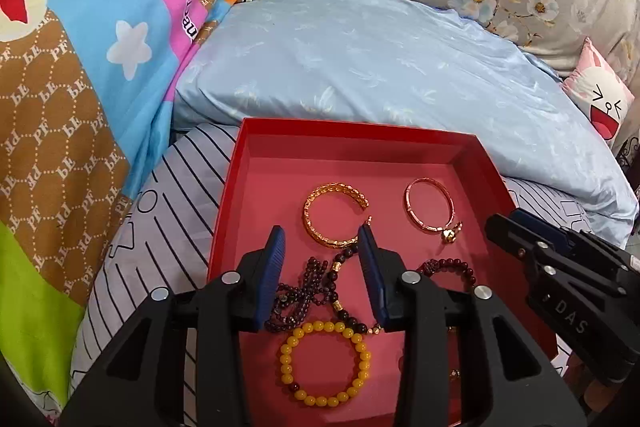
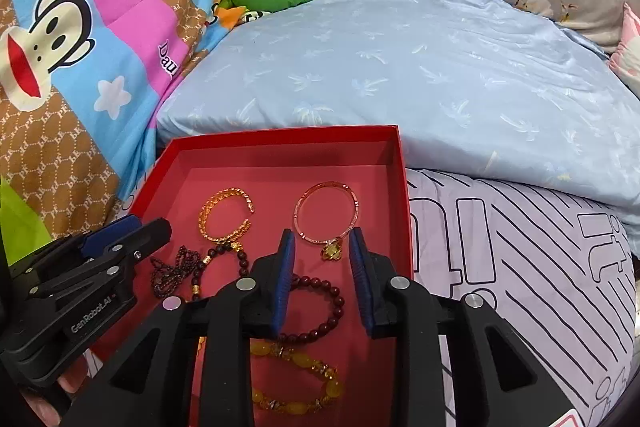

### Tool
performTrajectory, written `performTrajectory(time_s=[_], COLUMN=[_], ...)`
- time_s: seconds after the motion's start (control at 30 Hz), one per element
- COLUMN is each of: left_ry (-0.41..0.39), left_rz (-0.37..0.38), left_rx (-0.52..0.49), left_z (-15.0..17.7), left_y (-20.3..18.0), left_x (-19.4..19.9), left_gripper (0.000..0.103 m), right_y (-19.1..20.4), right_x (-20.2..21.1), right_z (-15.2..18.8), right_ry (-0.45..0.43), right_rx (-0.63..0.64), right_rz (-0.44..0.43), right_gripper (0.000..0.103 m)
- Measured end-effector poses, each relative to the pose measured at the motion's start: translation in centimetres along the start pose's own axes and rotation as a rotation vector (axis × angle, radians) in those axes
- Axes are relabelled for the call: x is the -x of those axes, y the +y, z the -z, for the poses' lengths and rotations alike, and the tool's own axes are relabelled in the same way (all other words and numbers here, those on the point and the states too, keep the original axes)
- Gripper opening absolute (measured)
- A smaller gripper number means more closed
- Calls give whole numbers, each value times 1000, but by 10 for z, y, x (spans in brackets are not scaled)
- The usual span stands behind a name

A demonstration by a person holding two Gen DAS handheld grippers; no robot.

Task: Organize jewelry
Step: 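Carry the black bracelet and gold ring into the red tray and open both grippers, then withdraw both grippers from the tray toward the gold earrings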

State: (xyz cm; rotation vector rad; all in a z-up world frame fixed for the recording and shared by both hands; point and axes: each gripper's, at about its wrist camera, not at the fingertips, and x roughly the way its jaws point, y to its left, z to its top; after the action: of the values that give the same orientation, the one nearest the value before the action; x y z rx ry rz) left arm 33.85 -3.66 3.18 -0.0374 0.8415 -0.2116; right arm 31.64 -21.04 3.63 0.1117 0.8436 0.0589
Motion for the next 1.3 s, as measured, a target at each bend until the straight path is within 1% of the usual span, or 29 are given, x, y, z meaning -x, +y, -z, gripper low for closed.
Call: performTrajectory(time_s=[0.13, 0.33, 0.63, 0.73, 0.9, 1.1, 1.3], left_ry=[-8, -19, -34, -35, -35, 0, 48], left_rz=[-19, -15, -12, -14, -52, -87, -98], left_rx=[-13, -15, -18, -6, -12, -25, -1], left_z=[2, 8, 25, 37, 63, 104, 143], left_y=[-3, -6, -10, -6, -3, -1, 8], left_x=[8, 25, 56, 69, 83, 94, 103], left_gripper=[36, 36, 36, 36, 37, 37, 37], right_y=[5, 12, 20, 21, 22, 30, 36], right_x=[12, 27, 65, 78, 95, 111, 121], right_z=[5, 15, 39, 56, 94, 140, 182], right_ry=[-9, -17, -36, -30, -1, 38, 87], right_rx=[4, 16, 30, 42, 54, 74, 89], right_rz=[-12, -13, -22, -16, -7, -1, -14], right_gripper=[29, 29, 29, 29, 29, 29, 29])
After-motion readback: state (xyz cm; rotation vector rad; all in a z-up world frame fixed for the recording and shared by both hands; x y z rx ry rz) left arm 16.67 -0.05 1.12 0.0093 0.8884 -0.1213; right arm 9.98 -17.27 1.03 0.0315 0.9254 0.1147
